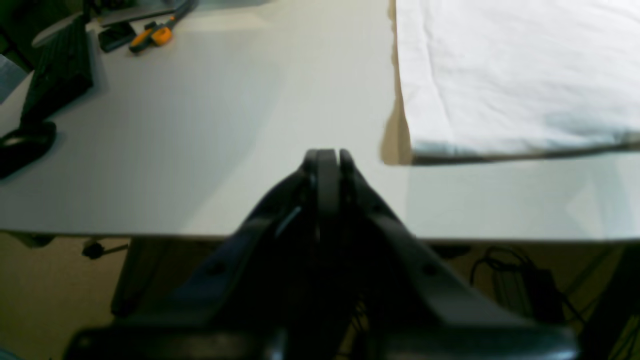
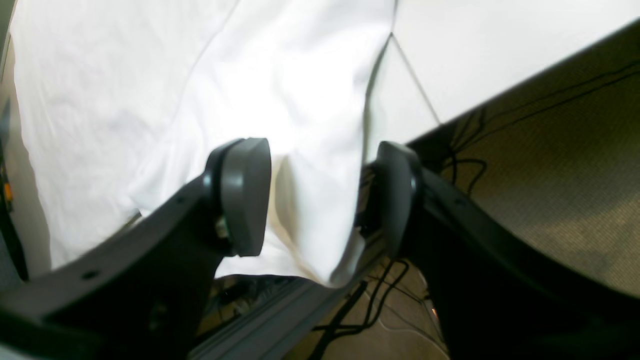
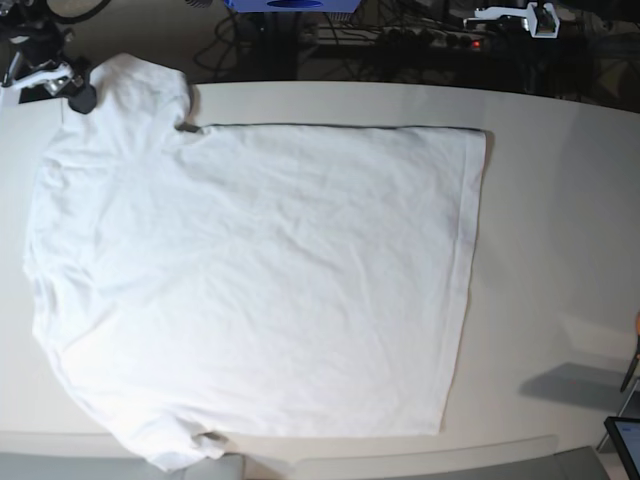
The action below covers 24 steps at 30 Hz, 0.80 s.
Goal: Fold the T-shirt properly
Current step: 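Move the right gripper to the shirt's shoulder corner and the left toward the hem corner, then lower both grippers and pinch the shirt edge at each corner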
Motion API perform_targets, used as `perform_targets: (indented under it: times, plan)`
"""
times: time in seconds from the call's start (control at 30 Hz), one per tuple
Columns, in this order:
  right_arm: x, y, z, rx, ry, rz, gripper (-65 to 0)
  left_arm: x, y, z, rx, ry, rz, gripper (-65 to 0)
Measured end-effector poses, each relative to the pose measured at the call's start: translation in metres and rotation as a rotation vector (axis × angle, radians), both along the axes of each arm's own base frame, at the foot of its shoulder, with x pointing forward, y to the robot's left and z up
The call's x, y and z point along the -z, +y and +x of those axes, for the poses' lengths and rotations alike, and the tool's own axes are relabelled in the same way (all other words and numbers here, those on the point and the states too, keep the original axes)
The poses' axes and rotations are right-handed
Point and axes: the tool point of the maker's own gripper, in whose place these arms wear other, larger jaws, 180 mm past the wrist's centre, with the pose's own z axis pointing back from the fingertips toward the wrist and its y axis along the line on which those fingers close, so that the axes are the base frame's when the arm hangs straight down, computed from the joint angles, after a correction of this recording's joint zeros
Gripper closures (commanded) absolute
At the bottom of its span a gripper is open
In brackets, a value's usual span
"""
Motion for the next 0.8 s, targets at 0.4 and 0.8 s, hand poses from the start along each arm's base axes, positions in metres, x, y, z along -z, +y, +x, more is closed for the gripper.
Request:
perform_targets:
  times: [0.4,0.8]
  plan:
    - [-0.027,-0.047,0.001,0.046,-0.027,-0.137,-32.9,0.001,-0.001,0.001,-0.005,0.0,-0.004,0.0]
    - [-0.011,-0.037,0.016,0.017,-0.023,-0.077,-32.9,0.002,-0.003,0.0,-0.002,0.002,-0.011,0.0]
